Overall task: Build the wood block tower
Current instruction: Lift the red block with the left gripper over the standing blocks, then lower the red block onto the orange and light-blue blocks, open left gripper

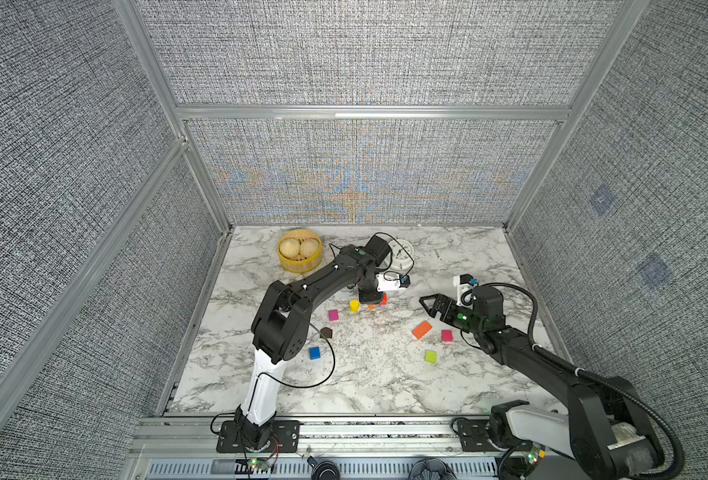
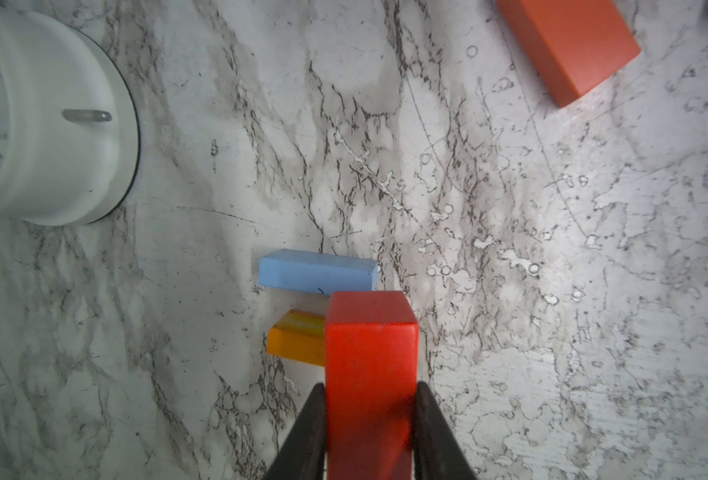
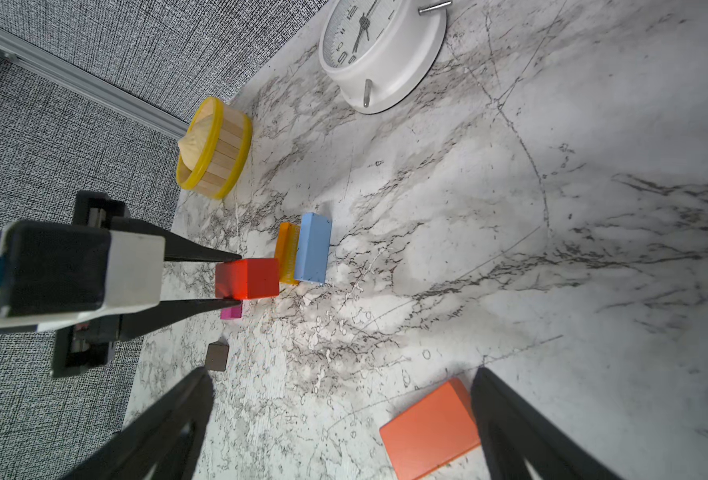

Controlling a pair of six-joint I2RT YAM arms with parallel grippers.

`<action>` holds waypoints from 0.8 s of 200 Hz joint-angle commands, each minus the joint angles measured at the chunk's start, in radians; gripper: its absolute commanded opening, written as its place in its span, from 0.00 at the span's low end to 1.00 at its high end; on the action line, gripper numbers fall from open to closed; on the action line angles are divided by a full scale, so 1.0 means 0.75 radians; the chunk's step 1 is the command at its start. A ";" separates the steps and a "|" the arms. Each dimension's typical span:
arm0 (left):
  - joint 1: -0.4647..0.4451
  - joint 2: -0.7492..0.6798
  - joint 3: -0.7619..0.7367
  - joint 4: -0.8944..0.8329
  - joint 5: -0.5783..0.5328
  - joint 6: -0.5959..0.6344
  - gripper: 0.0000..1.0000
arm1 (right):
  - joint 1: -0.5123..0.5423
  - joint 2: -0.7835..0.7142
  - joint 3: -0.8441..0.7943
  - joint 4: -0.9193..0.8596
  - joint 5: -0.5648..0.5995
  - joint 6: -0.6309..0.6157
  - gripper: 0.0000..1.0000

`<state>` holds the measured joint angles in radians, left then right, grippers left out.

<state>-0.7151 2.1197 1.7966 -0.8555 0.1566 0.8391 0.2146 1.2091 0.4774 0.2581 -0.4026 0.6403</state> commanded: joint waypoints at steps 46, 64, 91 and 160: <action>0.021 0.069 0.048 0.020 0.029 0.083 0.27 | -0.003 0.038 0.010 0.042 -0.011 -0.011 0.99; 0.024 0.088 0.076 0.015 0.035 0.090 0.27 | -0.005 0.054 0.015 0.043 -0.011 -0.012 0.99; 0.029 0.107 0.111 0.005 0.044 0.102 0.27 | -0.006 0.063 0.016 0.047 -0.015 -0.013 0.99; 0.042 0.139 0.160 -0.018 0.070 0.105 0.27 | -0.007 0.103 0.022 0.061 -0.033 -0.008 0.99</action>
<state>-0.6872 2.2181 1.9083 -0.8463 0.1871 0.9089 0.2100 1.2793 0.4835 0.2722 -0.4137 0.6395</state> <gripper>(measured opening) 0.303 0.987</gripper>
